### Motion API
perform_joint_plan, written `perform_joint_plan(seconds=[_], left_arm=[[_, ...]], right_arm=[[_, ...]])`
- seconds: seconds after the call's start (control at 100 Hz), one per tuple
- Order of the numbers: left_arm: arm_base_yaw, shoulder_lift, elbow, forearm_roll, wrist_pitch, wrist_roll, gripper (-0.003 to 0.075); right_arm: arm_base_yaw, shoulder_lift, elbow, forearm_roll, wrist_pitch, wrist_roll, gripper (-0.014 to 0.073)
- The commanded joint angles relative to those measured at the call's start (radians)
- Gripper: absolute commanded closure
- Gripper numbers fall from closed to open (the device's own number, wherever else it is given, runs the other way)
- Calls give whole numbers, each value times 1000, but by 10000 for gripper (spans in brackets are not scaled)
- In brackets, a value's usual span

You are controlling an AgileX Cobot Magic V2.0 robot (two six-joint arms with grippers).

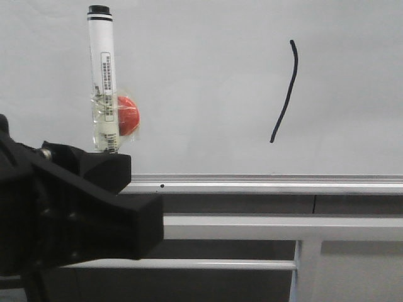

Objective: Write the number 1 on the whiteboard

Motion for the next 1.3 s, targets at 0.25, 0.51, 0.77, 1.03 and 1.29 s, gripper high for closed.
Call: perform_joint_plan(seconds=[0.25, 0.51, 0.77, 1.03, 1.29], left_arm=[[116, -18, -13, 134, -107, -69, 741], [188, -18, -20, 193, 5, -92, 741], [220, -18, -33, 264, 63, -94, 741], [275, -18, -43, 266, 76, -98, 741], [275, -18, -56, 273, 82, -98, 741]], right_arm=[[-8, -1, -26, -26, -62, 4, 637], [-8, -1, -26, -26, -65, 4, 637], [-8, -1, -26, -26, -65, 4, 637], [-8, -1, -26, -26, -69, 4, 637], [-8, -1, -26, -26, -69, 4, 637]])
